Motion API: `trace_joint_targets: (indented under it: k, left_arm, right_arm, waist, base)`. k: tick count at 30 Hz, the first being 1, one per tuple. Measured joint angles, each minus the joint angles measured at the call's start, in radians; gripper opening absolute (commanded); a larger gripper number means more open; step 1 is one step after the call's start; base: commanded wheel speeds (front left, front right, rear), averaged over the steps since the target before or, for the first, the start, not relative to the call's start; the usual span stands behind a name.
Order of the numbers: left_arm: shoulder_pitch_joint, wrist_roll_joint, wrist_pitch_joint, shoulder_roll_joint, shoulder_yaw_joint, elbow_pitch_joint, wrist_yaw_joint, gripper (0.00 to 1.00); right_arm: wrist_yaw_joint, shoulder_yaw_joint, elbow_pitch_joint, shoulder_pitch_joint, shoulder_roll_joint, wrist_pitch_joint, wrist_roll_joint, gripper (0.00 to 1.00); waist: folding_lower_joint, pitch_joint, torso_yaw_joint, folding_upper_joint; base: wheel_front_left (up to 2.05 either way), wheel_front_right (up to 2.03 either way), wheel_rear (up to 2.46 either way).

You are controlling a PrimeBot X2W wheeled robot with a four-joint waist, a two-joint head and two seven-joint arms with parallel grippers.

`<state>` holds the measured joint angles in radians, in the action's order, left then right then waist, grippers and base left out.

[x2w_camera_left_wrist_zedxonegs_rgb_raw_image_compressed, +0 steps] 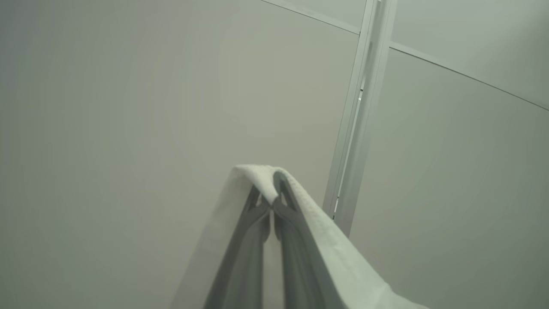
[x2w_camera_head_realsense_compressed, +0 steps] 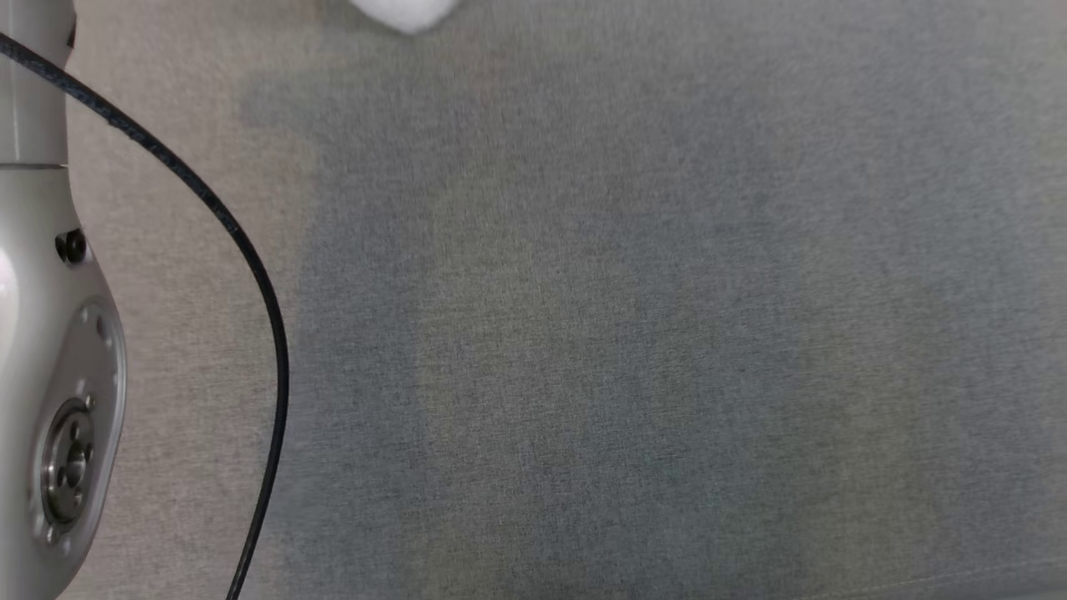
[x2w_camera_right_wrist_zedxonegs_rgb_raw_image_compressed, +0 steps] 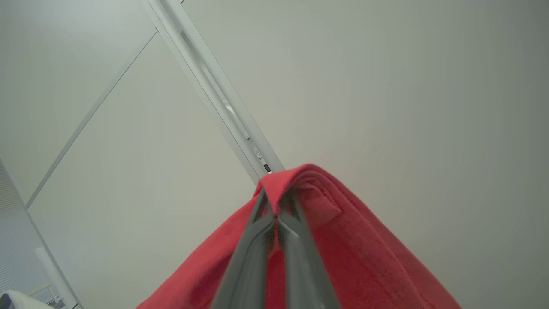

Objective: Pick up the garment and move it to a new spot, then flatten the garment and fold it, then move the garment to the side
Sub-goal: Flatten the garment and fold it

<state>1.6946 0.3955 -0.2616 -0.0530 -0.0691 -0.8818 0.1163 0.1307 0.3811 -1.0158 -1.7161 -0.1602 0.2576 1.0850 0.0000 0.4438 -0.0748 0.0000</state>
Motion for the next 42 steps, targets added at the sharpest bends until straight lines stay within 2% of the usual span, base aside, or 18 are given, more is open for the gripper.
trace_joint_targets:
  k: [4, 8, 15, 22, 26, 30, 36, 42]
  left_arm:
    - [-0.021, 0.026, 0.0, 0.001, 0.005, 0.04, 0.002, 0.0]
    - [-0.028, 0.077, 0.0, 0.004, -0.063, 0.083, 0.004, 0.0]
    - [-0.082, 0.098, 0.0, 0.003, -0.136, 0.125, 0.0, 0.0]
    - [-0.174, 0.087, 0.0, 0.004, -0.143, 0.104, -0.02, 0.0]
    - [-0.246, 0.095, 0.0, 0.004, -0.094, 0.101, -0.032, 0.0]
    - [-0.33, 0.051, 0.0, 0.004, -0.083, 0.095, -0.062, 0.0]
    - [-0.454, 0.024, 0.0, 0.004, -0.074, 0.11, -0.079, 0.0]
    - [-0.632, -0.011, 0.0, 0.004, -0.113, 0.123, -0.088, 0.0]
  right_arm:
    - [0.0, -0.093, 0.103, 0.032, -0.002, 0.004, -0.026, 0.0]
    - [0.0, -0.174, 0.17, 0.116, 0.028, 0.007, -0.037, 0.0]
    - [0.0, -0.147, 0.225, 0.206, 0.053, 0.007, -0.009, 0.0]
    - [0.0, -0.12, 0.22, 0.276, 0.051, 0.007, 0.02, 0.0]
    - [0.0, -0.095, 0.225, 0.332, 0.049, 0.007, 0.048, 0.0]
    - [0.0, -0.071, 0.219, 0.407, 0.049, 0.007, 0.064, 0.0]
    - [0.0, -0.017, 0.201, 0.509, 0.049, 0.006, 0.164, 0.0]
    - [0.0, 0.067, 0.21, 0.639, -0.007, -0.023, 0.273, 0.0]
  waist:
    - [0.0001, 0.071, 0.0, 0.0]
    - [0.0001, 0.13, 0.006, 0.0]
    - [0.0001, 0.231, 0.014, 0.0]
    - [0.0001, 0.287, 0.015, 0.0]
    - [0.0001, 0.273, 0.013, 0.0]
    - [0.0001, 0.241, 0.011, 0.0]
    - [0.0, 0.17, 0.014, 0.0]
    - [0.0001, 0.07, 0.032, 0.0]
  base:
    - [0.0, 0.0, 0.0]
    - [0.0, 0.0, 0.0]
    - [0.0, 0.0, 0.0]
    - [0.0, 0.0, 0.0]
    - [0.0, 0.0, 0.0]
    - [0.0, 0.0, 0.0]
    - [0.0, 0.0, 0.0]
    - [0.0, 0.0, 0.0]
